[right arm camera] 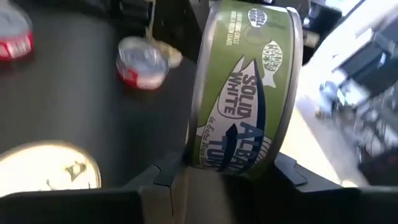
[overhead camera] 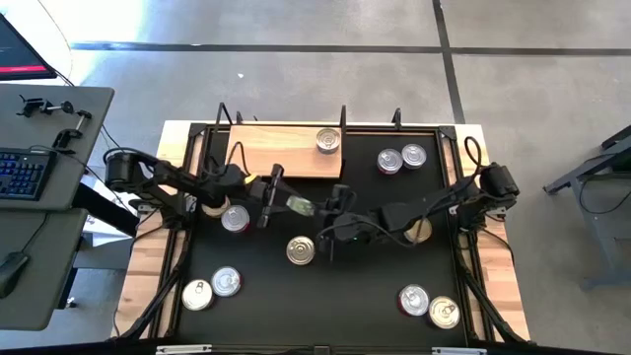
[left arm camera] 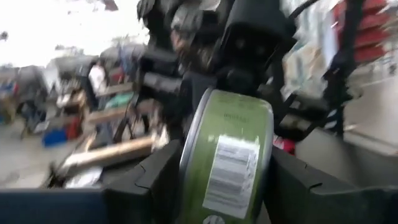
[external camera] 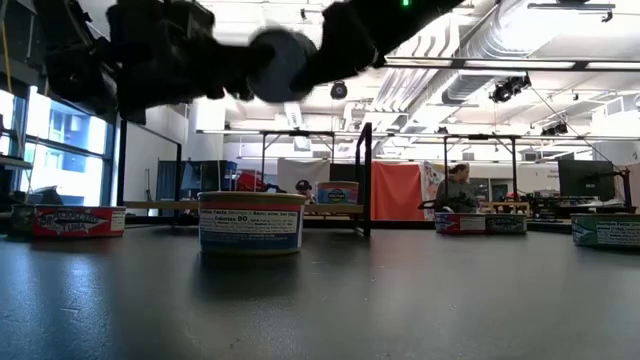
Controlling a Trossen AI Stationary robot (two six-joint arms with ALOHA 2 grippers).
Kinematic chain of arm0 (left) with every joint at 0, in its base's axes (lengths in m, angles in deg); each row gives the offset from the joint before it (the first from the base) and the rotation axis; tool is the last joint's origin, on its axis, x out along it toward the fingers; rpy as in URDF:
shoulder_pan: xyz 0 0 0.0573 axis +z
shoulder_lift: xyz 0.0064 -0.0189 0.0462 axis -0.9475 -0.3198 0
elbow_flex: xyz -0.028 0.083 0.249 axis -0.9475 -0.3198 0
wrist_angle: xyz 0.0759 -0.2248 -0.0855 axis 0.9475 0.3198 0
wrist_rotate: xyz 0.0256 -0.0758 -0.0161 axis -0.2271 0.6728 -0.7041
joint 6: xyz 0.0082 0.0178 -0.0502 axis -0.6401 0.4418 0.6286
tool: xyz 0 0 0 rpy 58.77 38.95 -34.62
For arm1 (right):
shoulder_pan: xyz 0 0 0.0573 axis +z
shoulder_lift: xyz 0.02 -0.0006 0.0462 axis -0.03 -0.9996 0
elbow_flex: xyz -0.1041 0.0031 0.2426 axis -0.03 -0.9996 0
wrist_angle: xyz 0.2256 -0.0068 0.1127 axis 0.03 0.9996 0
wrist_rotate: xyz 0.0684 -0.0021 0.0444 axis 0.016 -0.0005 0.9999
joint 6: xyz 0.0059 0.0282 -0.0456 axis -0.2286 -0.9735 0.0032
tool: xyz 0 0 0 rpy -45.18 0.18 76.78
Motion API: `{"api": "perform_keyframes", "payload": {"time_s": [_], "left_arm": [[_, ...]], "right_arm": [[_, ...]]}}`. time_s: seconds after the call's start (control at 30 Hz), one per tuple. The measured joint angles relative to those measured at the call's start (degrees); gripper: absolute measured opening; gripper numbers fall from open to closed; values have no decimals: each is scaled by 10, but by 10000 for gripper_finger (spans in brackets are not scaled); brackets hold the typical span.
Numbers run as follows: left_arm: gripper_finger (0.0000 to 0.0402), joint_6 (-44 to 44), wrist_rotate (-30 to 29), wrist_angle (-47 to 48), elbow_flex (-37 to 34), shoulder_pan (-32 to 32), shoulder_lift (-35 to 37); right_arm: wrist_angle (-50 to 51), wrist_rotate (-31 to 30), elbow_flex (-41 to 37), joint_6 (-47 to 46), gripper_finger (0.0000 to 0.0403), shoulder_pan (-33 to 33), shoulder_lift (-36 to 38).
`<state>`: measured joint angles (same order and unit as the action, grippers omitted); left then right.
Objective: Stack canned seafood by type on shelf
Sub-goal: Put the green tuna can on the shelf
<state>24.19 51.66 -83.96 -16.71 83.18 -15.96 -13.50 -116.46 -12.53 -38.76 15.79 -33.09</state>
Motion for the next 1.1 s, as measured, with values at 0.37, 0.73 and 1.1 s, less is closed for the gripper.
{"api": "perform_keyframes", "payload": {"time_s": [0.37,0.73,1.1], "left_arm": [[202,-115,-176,225,0,-27,14],[202,-116,-194,293,50,-85,14],[203,-168,-201,424,119,-56,10]], "right_arm": [[162,141,8,-200,120,-62,-30],[146,219,8,-215,120,-107,-79],[134,235,8,-201,120,-111,-84]]}}
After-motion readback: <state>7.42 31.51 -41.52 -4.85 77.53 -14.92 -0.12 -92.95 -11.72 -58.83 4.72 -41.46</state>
